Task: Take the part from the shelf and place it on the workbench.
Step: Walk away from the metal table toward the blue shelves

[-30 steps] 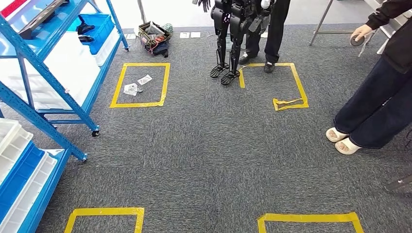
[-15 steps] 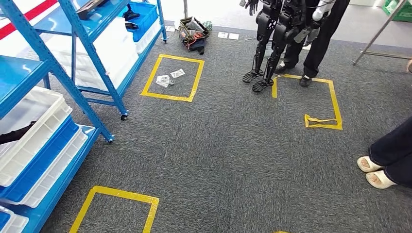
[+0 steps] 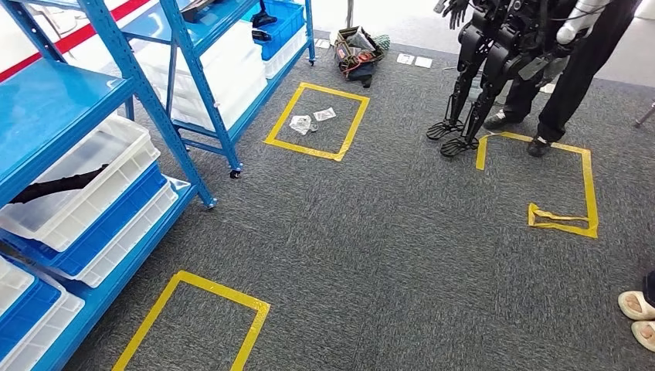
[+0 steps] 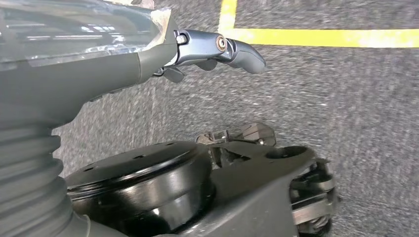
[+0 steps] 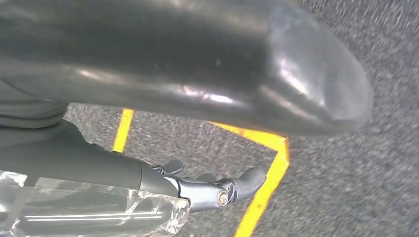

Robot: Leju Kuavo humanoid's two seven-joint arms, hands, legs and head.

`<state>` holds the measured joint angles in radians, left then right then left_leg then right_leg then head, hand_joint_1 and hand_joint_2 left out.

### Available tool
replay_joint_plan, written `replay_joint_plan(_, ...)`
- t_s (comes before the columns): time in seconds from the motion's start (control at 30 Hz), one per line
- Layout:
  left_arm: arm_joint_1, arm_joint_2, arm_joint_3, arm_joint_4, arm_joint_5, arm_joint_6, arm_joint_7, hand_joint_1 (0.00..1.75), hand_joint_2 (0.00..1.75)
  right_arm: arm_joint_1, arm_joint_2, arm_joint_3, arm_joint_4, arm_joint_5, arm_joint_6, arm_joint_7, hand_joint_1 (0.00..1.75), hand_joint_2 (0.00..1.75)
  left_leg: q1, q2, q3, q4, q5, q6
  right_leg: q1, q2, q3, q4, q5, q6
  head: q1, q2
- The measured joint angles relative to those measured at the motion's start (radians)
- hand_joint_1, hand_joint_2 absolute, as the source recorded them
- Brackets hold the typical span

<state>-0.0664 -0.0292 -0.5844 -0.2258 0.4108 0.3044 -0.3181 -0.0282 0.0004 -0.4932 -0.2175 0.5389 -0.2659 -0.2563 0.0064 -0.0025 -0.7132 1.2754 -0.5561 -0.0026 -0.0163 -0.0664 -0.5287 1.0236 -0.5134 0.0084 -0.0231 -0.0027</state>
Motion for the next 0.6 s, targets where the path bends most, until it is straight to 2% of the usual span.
replay_joint_plan(0.03, 0.000, 0.000, 0.000, 0.000, 0.000, -0.001, 0.000, 0.00, 1.75, -0.001, 0.000, 0.000, 0.000, 0.000, 0.006, -0.001, 0.00, 0.00, -0.001, 0.011, 0.035, -0.062, 0.032, 0.004, 0.001, -0.011, 0.003, 0.000, -0.001, -0.001, 0.000, 0.000)
replay_joint_plan(0.1, -0.004, 0.001, 0.000, 0.000, -0.001, -0.001, -0.001, 0.00, 1.75, -0.003, 0.000, 0.000, -0.001, 0.001, 0.018, -0.004, 0.00, 0.00, -0.010, 0.064, 0.106, -0.193, 0.075, 0.018, 0.006, -0.032, 0.008, 0.000, -0.006, 0.000, 0.001, 0.000)
replay_joint_plan(0.13, -0.007, 0.001, 0.000, 0.000, -0.002, -0.001, -0.002, 0.00, 1.75, -0.004, -0.001, 0.000, -0.001, 0.001, 0.022, -0.007, 0.00, 0.00, -0.016, 0.082, 0.124, -0.230, 0.082, 0.024, 0.009, -0.042, 0.010, 0.000, -0.008, 0.003, 0.002, 0.000)
replay_joint_plan(0.17, -0.008, 0.002, 0.000, 0.000, -0.003, -0.001, -0.003, 0.00, 1.75, -0.005, -0.001, 0.000, -0.002, 0.001, 0.026, -0.008, 0.00, 0.00, -0.022, 0.089, 0.129, -0.244, 0.081, 0.029, 0.010, -0.053, 0.012, -0.001, -0.010, 0.007, 0.002, 0.000)
replay_joint_plan(0.23, -0.007, 0.003, 0.000, 0.000, -0.003, -0.001, -0.003, 0.00, 1.75, -0.007, -0.002, 0.000, -0.003, 0.001, 0.031, -0.011, 0.00, 0.00, -0.022, 0.062, 0.129, -0.252, 0.087, 0.038, 0.011, -0.069, 0.015, -0.002, -0.013, 0.016, 0.002, 0.000)
replay_joint_plan(0.27, -0.006, 0.003, 0.000, 0.000, -0.004, -0.001, -0.003, 0.00, 1.75, -0.008, -0.002, 0.000, -0.004, 0.001, 0.033, -0.012, 0.00, 0.00, -0.019, 0.050, 0.132, -0.259, 0.092, 0.043, 0.011, -0.056, 0.014, 0.004, -0.019, 0.020, 0.002, 0.000)
replay_joint_plan(0.3, -0.007, 0.004, 0.000, 0.000, -0.004, -0.001, -0.003, 0.00, 1.75, -0.008, -0.002, 0.000, -0.005, 0.001, 0.034, -0.013, 0.00, 0.00, -0.015, 0.037, 0.135, -0.266, 0.098, 0.048, 0.010, -0.031, 0.004, 0.028, -0.033, 0.021, 0.003, 0.000)
replay_joint_plan(0.37, -0.011, 0.002, 0.000, 0.000, -0.007, -0.001, -0.003, 0.00, 1.75, -0.004, -0.004, 0.000, -0.005, 0.002, 0.038, -0.014, 0.00, 0.00, -0.010, 0.009, 0.136, -0.272, 0.105, 0.055, 0.006, 0.032, -0.044, 0.133, -0.082, 0.017, 0.007, 0.000)
replay_joint_plan(0.43, -0.013, 0.000, 0.000, 0.000, -0.010, -0.002, -0.002, 0.00, 1.75, 0.001, -0.007, 0.000, -0.005, 0.002, 0.043, -0.015, 0.00, 0.00, -0.008, -0.023, 0.134, -0.271, 0.107, 0.057, 0.003, 0.057, -0.104, 0.251, -0.121, 0.019, 0.009, 0.000)
replay_joint_plan(0.47, -0.012, -0.001, 0.000, 0.000, -0.011, -0.002, -0.001, 0.00, 1.75, 0.003, -0.008, 0.000, -0.005, 0.002, 0.044, -0.016, 0.00, 0.00, -0.006, -0.039, 0.134, -0.270, 0.108, 0.057, 0.001, 0.060, -0.117, 0.271, -0.120, 0.026, 0.009, 0.000)
replay_joint_plan(0.5, -0.011, -0.002, 0.000, 0.000, -0.011, -0.003, 0.001, 0.00, 1.75, 0.003, -0.009, 0.000, -0.005, 0.003, 0.045, -0.016, 0.00, 0.00, -0.004, -0.054, 0.134, -0.269, 0.108, 0.055, -0.002, 0.062, -0.112, 0.250, -0.102, 0.037, 0.009, 0.000)
replay_joint_plan(0.53, -0.011, -0.002, 0.000, 0.000, -0.011, -0.003, 0.002, 0.00, 1.75, 0.002, -0.010, 0.000, -0.005, 0.004, 0.045, -0.016, 0.00, 0.00, -0.001, -0.069, 0.135, -0.267, 0.107, 0.051, -0.007, 0.069, -0.089, 0.193, -0.073, 0.051, 0.009, 0.000)
replay_joint_plan(0.57, -0.012, -0.002, 0.000, 0.000, -0.011, -0.003, 0.004, 0.00, 1.75, 0.001, -0.010, 0.000, -0.005, 0.005, 0.046, -0.016, 0.00, 0.00, 0.001, -0.083, 0.134, -0.263, 0.105, 0.045, -0.014, 0.090, -0.059, 0.122, -0.042, 0.064, 0.011, 0.000)
replay_joint_plan(0.6, -0.012, -0.001, 0.000, 0.000, -0.012, -0.003, 0.006, 0.00, 1.75, 0.001, -0.009, 0.000, -0.006, 0.006, 0.046, -0.016, 0.00, 0.00, 0.001, -0.096, 0.131, -0.257, 0.103, 0.038, -0.019, 0.109, -0.034, 0.062, -0.018, 0.070, 0.014, 0.000)
